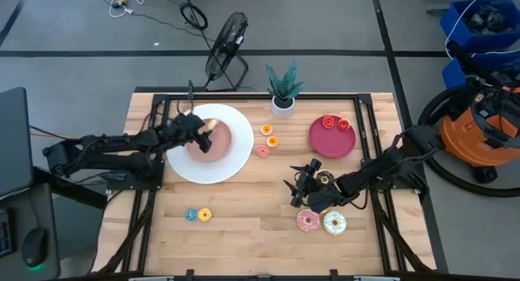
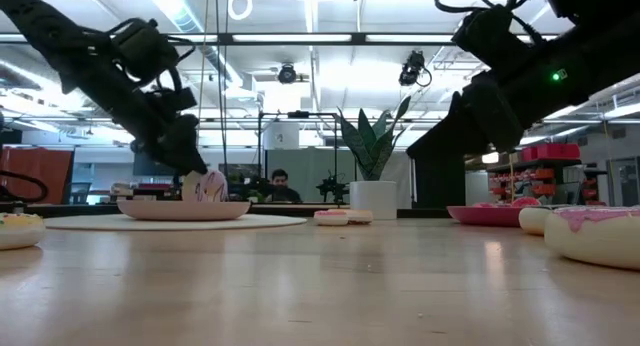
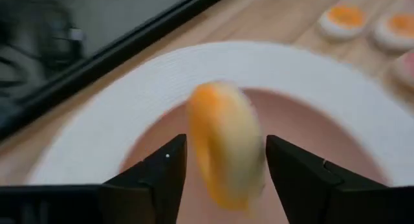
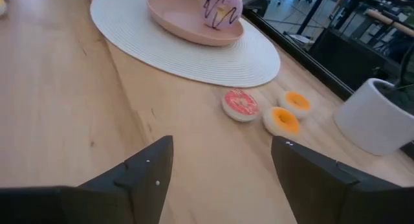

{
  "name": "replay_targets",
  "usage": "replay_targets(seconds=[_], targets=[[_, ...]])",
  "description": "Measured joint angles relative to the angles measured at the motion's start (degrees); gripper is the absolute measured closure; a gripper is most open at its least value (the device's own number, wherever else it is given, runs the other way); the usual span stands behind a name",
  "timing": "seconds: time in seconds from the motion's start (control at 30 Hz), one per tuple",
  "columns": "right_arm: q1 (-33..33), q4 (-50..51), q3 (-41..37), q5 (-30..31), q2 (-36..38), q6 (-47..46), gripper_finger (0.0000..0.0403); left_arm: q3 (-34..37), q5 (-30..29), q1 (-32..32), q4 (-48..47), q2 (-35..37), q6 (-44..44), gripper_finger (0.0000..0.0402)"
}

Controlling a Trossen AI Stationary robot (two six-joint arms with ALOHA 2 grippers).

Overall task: Pick & Place donuts
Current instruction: Put the large purple donut on the pink plate, then put the small pink donut on the red plate

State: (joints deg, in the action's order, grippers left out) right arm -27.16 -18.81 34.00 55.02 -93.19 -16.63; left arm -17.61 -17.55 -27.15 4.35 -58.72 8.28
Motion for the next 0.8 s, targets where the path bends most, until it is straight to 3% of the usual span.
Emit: replay_targets(seconds=[0.17,0.23,0.6,0.8], targets=[[0.0,3.5,0.0,0.1,2.5,-1.1,0.013,0.3,-20.7,7.0,-5.3,0.0,1.8,0.0211],[0.0,3.5,0.0,0.1,2.8,-1.0,0.013,0.4,-25.4,7.4,-6.0,0.0,2.9,0.022],[0.0,3.6,0.0,-0.2,2.8,-1.6,0.013,0.4,-29.0,5.9,-5.5,0.0,1.1,0.026],[0.4,4.9,0.0,-3.6,2.8,-2.0,0.013,0.5,-33.3,15.7,-5.4,0.7,2.3,0.0292]])
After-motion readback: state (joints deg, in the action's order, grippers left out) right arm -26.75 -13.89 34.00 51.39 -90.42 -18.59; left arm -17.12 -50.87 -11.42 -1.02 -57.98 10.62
